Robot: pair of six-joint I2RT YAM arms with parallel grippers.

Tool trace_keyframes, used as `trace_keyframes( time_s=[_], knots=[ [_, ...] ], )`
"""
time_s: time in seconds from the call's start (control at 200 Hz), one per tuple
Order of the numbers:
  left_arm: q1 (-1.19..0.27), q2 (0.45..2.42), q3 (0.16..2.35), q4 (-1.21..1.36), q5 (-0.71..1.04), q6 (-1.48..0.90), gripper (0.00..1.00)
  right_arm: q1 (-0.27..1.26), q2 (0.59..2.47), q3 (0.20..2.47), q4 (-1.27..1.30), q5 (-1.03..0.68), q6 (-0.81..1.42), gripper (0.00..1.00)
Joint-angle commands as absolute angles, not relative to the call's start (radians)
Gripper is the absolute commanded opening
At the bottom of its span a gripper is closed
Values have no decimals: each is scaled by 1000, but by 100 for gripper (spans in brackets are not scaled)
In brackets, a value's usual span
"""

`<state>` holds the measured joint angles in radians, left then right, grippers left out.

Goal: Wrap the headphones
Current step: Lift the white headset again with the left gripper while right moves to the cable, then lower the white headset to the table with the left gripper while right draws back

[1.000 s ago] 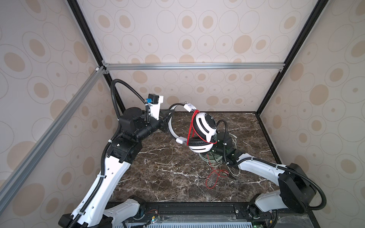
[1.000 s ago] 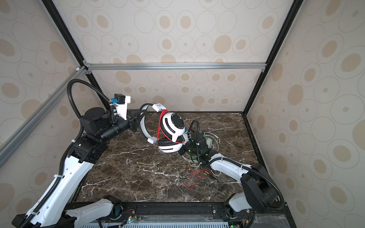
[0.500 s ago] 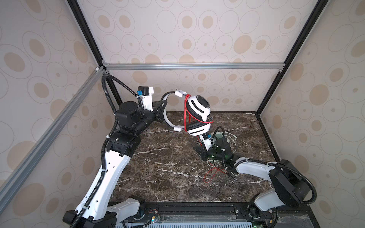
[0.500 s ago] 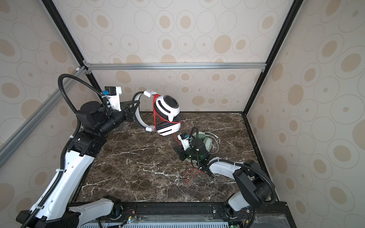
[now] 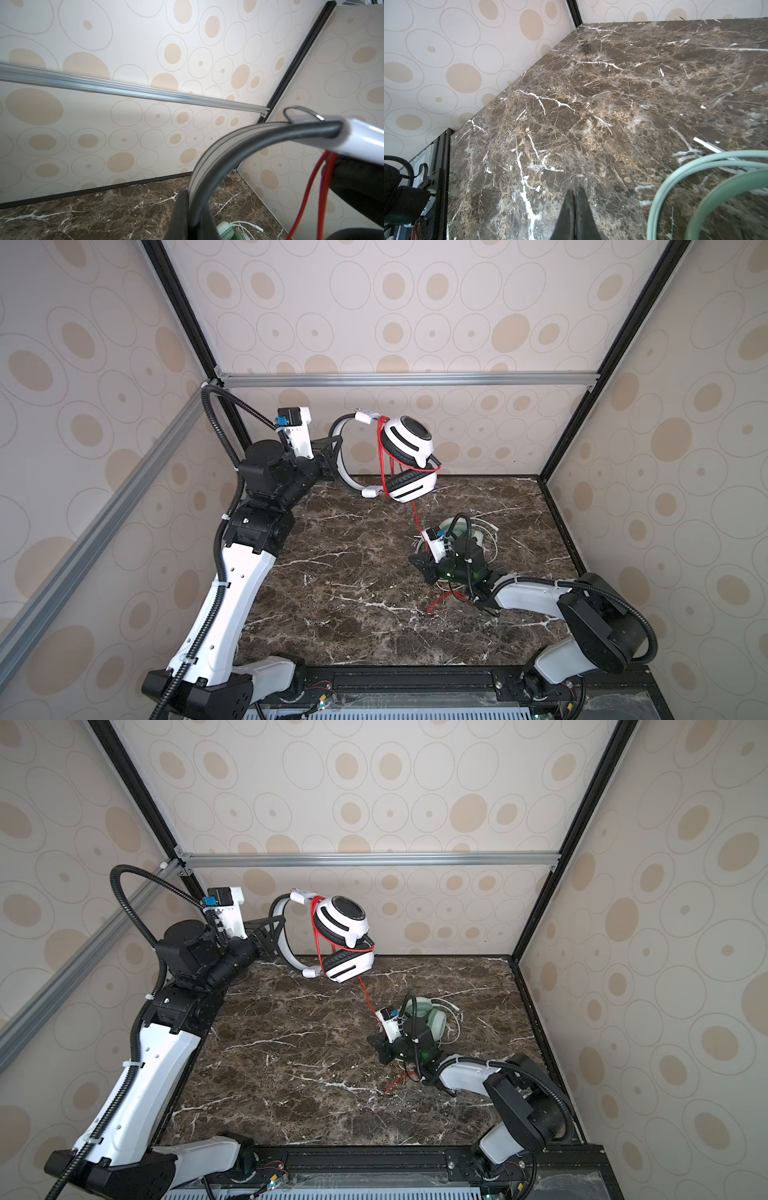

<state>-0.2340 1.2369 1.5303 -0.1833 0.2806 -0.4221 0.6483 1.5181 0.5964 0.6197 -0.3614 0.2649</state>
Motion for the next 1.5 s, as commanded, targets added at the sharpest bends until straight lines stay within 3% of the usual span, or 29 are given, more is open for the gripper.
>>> trace_keyframes(
  time_s=[0.0, 0.275, 0.725, 1.06, 1.496],
  knots=[
    [-212, 1243, 1602, -52, 254, -526, 0, 647, 1496, 571, 634, -346, 271, 4],
    [-187, 1273, 1600, -37, 89, -571, 0, 679, 1440, 571, 485, -218, 224, 0],
    [-177, 1319, 1533, -11, -40, -566, 0, 971, 1331, 701, 65, 168, 18, 0],
    [-177, 1367, 1419, 4, -246, -345, 0, 1181, 1301, 923, -189, 268, -101, 0],
    [-261, 1385, 1246, -16, -382, -32, 0, 1164, 1297, 1309, -419, 439, -431, 0]
  ],
)
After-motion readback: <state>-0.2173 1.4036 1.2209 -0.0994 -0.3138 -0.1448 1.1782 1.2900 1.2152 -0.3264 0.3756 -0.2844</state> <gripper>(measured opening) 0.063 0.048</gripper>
